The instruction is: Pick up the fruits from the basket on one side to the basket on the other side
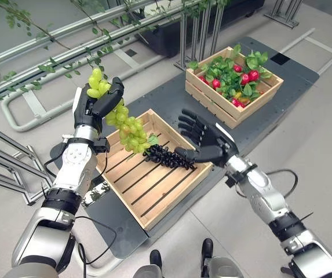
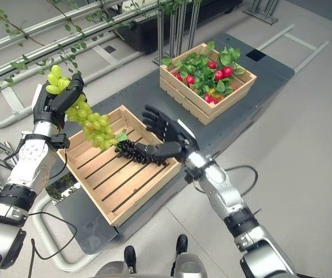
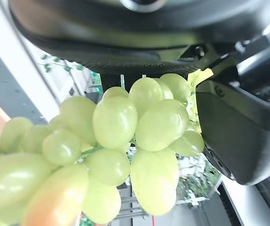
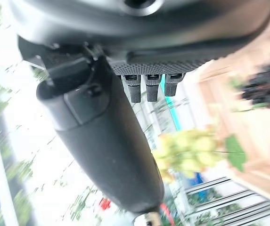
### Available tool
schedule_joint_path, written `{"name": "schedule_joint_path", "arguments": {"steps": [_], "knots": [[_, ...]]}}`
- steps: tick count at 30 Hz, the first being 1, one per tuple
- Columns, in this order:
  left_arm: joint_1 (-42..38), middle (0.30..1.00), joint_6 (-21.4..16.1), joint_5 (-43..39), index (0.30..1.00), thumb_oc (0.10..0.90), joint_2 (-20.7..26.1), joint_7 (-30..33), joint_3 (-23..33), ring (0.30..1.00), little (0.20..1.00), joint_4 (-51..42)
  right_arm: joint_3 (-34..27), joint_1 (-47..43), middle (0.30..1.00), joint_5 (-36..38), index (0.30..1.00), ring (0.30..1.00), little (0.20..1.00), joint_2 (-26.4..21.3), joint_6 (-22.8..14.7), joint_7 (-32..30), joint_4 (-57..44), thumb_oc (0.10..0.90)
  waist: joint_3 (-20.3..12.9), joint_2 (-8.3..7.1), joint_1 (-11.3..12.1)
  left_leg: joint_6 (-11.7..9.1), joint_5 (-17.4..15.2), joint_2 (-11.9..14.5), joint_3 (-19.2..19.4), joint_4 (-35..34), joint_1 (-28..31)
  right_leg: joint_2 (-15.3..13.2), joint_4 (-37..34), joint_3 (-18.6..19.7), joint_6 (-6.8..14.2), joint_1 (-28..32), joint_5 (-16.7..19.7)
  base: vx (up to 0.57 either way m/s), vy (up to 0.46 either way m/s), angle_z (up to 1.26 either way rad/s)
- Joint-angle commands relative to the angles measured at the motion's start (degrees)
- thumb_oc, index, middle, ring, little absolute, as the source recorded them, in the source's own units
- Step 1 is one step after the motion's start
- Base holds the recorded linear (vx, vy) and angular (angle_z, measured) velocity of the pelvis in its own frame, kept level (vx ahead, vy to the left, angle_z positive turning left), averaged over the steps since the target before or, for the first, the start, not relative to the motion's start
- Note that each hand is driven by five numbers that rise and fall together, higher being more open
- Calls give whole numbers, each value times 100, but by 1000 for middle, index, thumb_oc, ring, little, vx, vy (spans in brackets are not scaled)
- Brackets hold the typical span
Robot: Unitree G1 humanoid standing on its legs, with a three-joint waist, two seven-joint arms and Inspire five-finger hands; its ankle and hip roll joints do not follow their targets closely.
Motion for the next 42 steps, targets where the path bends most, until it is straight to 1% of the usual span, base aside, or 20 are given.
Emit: {"name": "schedule_joint_path", "arguments": {"steps": [1,4,7,10,12,15,17,20,26,30,36,42], "knots": [[-1426,300,-511,-516,300,400,191,-425,-565,300,300,123,423,-519,900,316,900,900,900,275,65,-248,-132,800,-1224,190,140,73,-330,-426,-315,4,-344,-184,12,-172,-22,311,-544,20,-46,15],[-1649,300,-480,-714,300,400,110,-571,-799,300,300,57,551,-859,900,567,900,900,900,411,149,-266,2,800,-1287,189,174,84,-345,-402,-283,4,-301,-195,12,-213,-43,363,-570,16,-38,9],[-1784,300,-445,-752,300,400,-60,-641,-919,300,300,-72,587,-995,900,818,900,900,900,579,250,-273,204,800,-1343,171,207,79,-364,-391,-304,4,-261,-193,12,-240,-47,425,-603,27,-37,2],[-1866,300,-398,-831,300,400,-266,-667,-1012,300,300,-300,627,-1024,900,1128,900,900,900,781,370,-291,440,800,-1404,153,220,86,-389,-385,-332,4,-224,-189,12,-229,-55,470,-642,37,-16,4],[-1920,300,-374,-844,300,400,-397,-627,-1093,300,300,-472,672,-1045,900,1390,900,900,900,903,518,-288,605,800,-1441,146,232,78,-400,-367,-337,4,-208,-179,12,-234,-68,493,-663,19,-9,3],[-1936,300,-336,-916,300,400,-537,-583,-1155,300,300,-637,684,-1018,900,1561,900,900,900,989,553,-251,700,800,-1458,129,247,70,-413,-355,-365,4,-189,-171,12,-234,-76,528,-690,0,0,0],[-1911,300,-291,-908,300,400,-721,-603,-1203,300,300,-789,690,-999,900,1695,900,900,900,1108,585,-265,710,800,-1475,101,259,65,-429,-345,-391,4,-174,-161,12,-238,-81,548,-710,0,0,0],[-1838,300,-222,-907,300,400,-940,-696,-1267,300,300,-975,725,-1010,900,1736,900,900,900,1238,564,-365,733,800,-1498,74,275,61,-442,-333,-416,4,-162,-153,12,-243,-91,559,-732,0,0,0],[-1511,300,-74,-778,300,400,-1143,-879,-1320,300,300,-1352,653,-943,900,1891,900,900,900,1333,443,-545,609,800,-1519,37,296,63,-460,-311,-430,4,-139,-133,12,-235,-110,569,-756,0,0,0],[-1262,300,-45,-747,300,400,-1166,-1034,-1302,300,300,-1492,551,-861,900,1971,900,900,900,1359,328,-684,568,800,-1535,19,309,68,-466,-302,-425,4,-126,-125,12,-236,-112,567,-747,0,0,0],[-990,300,2,-852,300,400,-1218,-1205,-1238,300,300,-1766,460,-762,900,1975,900,900,900,1341,260,-804,651,800,-1560,1,326,74,-461,-293,-411,4,-133,-121,12,-237,-112,550,-727,0,0,0],[-826,300,19,-923,300,400,-1210,-1317,-1232,300,300,-2025,471,-643,900,2011,900,900,900,1332,174,-741,785,800,-1583,-28,346,78,-456,-281,-410,4,-139,-117,12,-244,-115,537,-713,0,0,0]]}}
